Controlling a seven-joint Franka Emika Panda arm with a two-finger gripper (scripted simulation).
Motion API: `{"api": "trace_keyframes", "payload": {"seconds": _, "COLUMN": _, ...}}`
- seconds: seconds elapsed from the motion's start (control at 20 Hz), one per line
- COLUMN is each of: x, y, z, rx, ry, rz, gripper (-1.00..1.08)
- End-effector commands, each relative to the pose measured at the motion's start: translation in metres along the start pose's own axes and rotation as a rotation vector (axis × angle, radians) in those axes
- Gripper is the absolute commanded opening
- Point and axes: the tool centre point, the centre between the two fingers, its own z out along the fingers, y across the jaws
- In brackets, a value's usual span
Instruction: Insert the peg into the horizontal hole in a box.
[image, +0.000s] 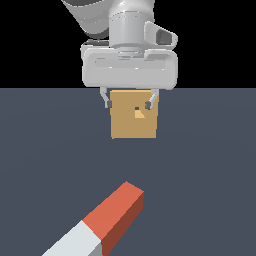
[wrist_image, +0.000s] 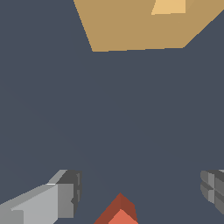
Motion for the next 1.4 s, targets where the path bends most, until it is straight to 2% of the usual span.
{"api": "trace_keyframes", "payload": {"seconds": 0.0, "x": 0.0, "y": 0.0, "z": 0.0, "rx": 0.0, "ry": 0.0, "rz": 0.0, "gripper": 1.0}}
{"api": "trace_keyframes", "payload": {"seconds": 0.15, "x": -0.007, "y": 0.0, "z": 0.003, "rx": -0.001, "ry": 0.0, "rz": 0.02, "gripper": 1.0}}
{"api": "trace_keyframes", "payload": {"seconds": 0.35, "x": -0.039, "y": -0.001, "z": 0.014, "rx": -0.005, "ry": 0.001, "rz": 0.108, "gripper": 1.0}}
{"api": "trace_keyframes", "payload": {"seconds": 0.6, "x": -0.109, "y": -0.014, "z": 0.038, "rx": -0.013, "ry": 0.004, "rz": 0.302, "gripper": 1.0}}
{"api": "trace_keyframes", "payload": {"seconds": 0.8, "x": -0.171, "y": -0.038, "z": 0.062, "rx": -0.021, "ry": 0.008, "rz": 0.485, "gripper": 1.0}}
{"api": "trace_keyframes", "payload": {"seconds": 0.95, "x": -0.202, "y": -0.057, "z": 0.076, "rx": -0.025, "ry": 0.011, "rz": 0.587, "gripper": 1.0}}
{"api": "trace_keyframes", "payload": {"seconds": 1.15, "x": -0.227, "y": -0.074, "z": 0.087, "rx": -0.028, "ry": 0.013, "rz": 0.671, "gripper": 1.0}}
{"api": "trace_keyframes", "payload": {"seconds": 1.35, "x": -0.235, "y": -0.082, "z": 0.092, "rx": -0.029, "ry": 0.015, "rz": 0.702, "gripper": 1.0}}
